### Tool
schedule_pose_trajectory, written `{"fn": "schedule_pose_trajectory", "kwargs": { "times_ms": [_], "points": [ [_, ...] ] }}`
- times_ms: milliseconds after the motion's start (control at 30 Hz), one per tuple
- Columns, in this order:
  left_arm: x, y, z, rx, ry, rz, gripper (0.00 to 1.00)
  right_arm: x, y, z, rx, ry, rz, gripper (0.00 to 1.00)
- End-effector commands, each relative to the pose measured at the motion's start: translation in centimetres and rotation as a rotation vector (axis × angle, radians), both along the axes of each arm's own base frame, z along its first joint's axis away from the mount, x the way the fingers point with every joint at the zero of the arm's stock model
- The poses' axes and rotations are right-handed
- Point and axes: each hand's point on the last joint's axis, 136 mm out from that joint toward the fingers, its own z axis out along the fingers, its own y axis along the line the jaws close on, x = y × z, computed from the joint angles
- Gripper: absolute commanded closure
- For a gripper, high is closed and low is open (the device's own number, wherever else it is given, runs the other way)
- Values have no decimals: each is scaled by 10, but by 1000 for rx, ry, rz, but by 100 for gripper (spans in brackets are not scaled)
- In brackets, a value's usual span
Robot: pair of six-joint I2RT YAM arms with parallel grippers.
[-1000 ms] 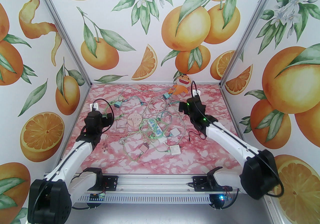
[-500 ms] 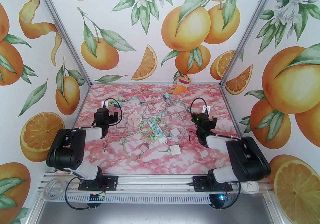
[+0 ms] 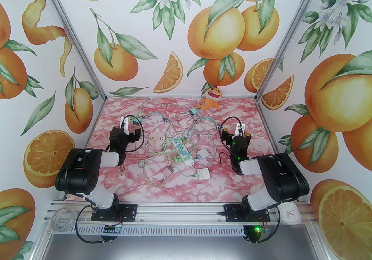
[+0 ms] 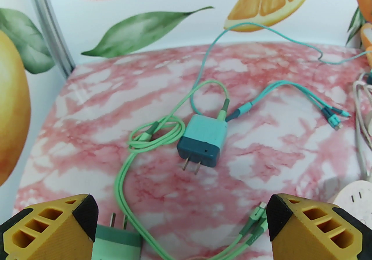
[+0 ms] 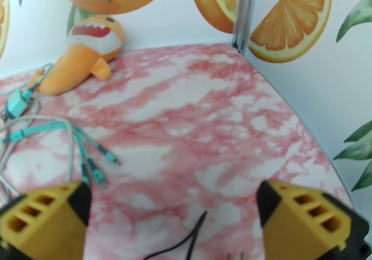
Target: Pull the plug off the socket
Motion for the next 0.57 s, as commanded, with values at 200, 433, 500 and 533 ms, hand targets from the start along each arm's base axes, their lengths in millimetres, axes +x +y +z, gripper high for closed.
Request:
{"fn": "schedule_pose_trajectory", "kwargs": {
  "times_ms": [200, 433, 500, 533],
  "points": [
    [2, -2, 11, 8, -61, -8, 0, 4, 2, 14, -4, -45, 5, 0],
    [2, -1, 11, 9, -59, -7, 0, 6, 4, 13, -3, -38, 16, 0],
    [2, -1, 11, 8, -59, -8, 0, 6, 4, 13, -3, -40, 16, 0],
    [2, -1, 11, 8, -61, -7, 0, 6, 3, 14, -5, -41, 14, 0]
  ]
}}
